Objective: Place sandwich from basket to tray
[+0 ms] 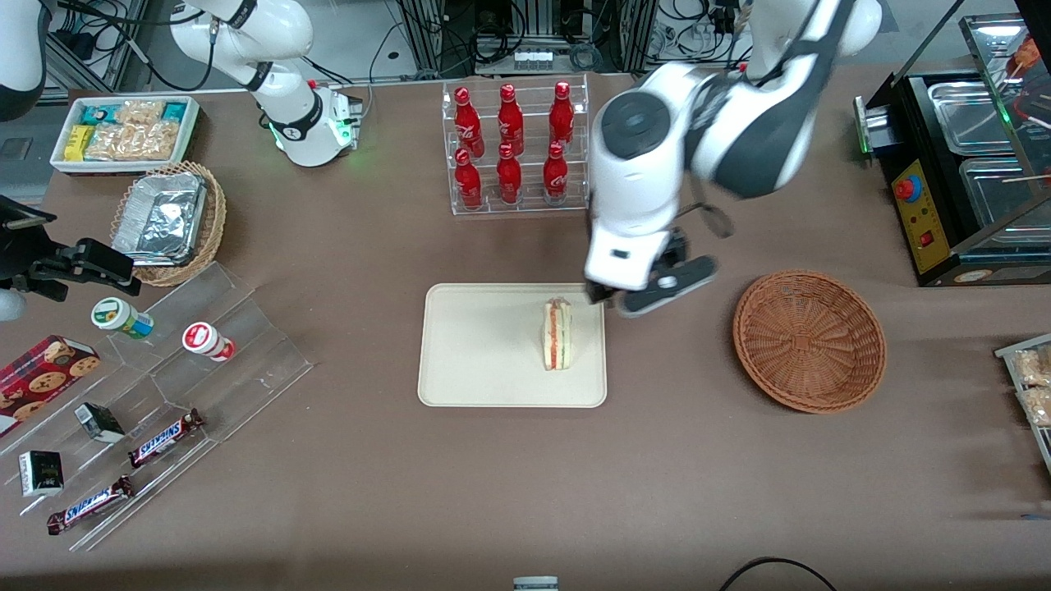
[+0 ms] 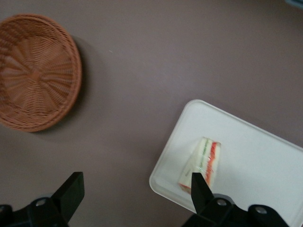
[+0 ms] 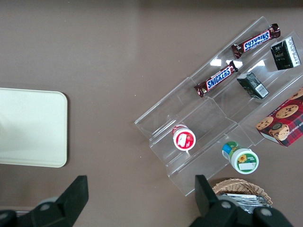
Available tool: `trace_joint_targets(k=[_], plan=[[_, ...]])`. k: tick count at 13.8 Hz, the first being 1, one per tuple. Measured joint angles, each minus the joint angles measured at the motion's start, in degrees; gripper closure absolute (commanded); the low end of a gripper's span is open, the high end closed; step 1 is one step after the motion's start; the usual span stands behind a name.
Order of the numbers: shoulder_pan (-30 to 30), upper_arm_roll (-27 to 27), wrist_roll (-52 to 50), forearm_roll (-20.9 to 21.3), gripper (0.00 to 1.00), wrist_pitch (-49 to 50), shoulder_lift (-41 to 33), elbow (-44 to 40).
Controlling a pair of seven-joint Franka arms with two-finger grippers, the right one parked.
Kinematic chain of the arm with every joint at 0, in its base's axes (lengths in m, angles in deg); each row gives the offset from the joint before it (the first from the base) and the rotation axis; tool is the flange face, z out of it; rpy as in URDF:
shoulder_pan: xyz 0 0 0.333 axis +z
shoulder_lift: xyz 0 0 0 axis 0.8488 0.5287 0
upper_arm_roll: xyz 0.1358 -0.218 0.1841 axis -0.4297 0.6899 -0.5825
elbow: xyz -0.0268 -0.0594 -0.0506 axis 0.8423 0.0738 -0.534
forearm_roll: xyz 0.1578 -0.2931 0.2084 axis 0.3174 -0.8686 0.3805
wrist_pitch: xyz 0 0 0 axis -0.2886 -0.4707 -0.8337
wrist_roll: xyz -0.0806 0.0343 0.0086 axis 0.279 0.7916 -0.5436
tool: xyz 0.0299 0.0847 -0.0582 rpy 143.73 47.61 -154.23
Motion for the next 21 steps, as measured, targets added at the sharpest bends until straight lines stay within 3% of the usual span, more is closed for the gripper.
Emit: trace_joint_targets(k=[3,13,17,21], plan=[[4.67,-1.06,3.42,-0.43,0.0,4.79,-5.06,-0.04],[22.95,-1.11,31.84,-5.55,0.0,18.33,-16.27,0.86],[30.8,2.03,42.15,-6.26,0.0,20.15,-22.8,4.79],[36.45,7.2,45.38,-8.18,0.0,20.63,-27.68,9.68]])
